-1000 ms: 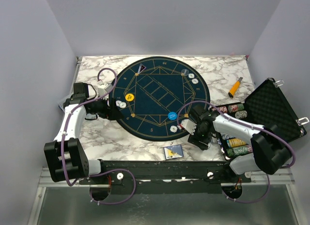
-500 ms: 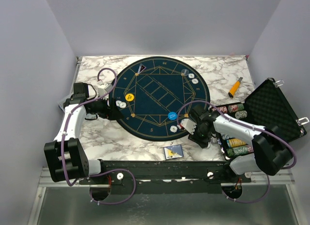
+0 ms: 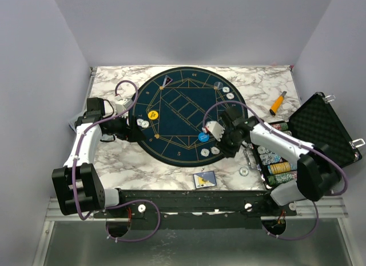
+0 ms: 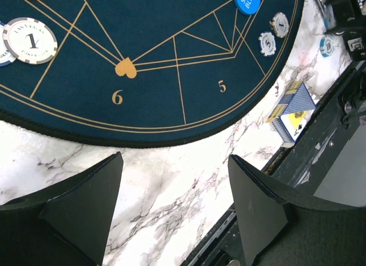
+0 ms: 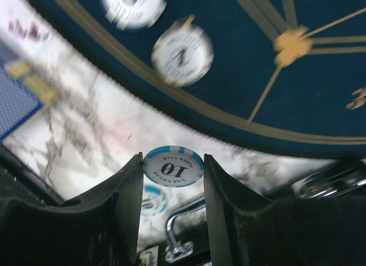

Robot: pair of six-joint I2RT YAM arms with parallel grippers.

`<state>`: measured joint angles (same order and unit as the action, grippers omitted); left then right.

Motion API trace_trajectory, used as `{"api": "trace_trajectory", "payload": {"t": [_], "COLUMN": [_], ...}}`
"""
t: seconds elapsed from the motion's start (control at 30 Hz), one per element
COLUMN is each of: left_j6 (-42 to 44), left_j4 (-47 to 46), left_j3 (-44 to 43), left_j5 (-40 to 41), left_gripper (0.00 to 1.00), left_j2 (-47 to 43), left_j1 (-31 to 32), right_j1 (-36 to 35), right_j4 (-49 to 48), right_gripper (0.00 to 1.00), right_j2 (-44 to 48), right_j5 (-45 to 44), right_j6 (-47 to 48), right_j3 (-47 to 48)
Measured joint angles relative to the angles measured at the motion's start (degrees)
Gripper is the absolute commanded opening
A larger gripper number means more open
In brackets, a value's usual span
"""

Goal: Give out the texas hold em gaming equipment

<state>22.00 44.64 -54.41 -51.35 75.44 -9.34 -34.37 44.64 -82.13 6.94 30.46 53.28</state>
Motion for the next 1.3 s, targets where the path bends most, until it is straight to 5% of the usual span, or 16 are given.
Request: {"api": "trace_trajectory", "payload": {"t": [0.47, 0.83, 1.3], "left_j6": [0.0, 0.0, 0.1], "left_j4": [0.0, 0.0, 0.0], "left_j3": [0.0, 0.0, 0.0], "left_j5": [0.0, 0.0, 0.0], "left_gripper": [0.77, 0.77, 0.77], "left_j2": [0.0, 0.3, 2.1], "left_j1": [0.0, 0.0, 0.0], "right_j1": [17.3, 19.2, 19.5], "right_j4": [-8.2, -15.6, -22.4], "right_gripper": [0.27, 0.27, 0.27], "right_j2": [-30.1, -48.7, -61.0], "right_j5": [5.4, 5.2, 4.9], "right_j6": [-2.5, -8.4, -11.3], "right_j3": [38.1, 61.2, 72.9]}}
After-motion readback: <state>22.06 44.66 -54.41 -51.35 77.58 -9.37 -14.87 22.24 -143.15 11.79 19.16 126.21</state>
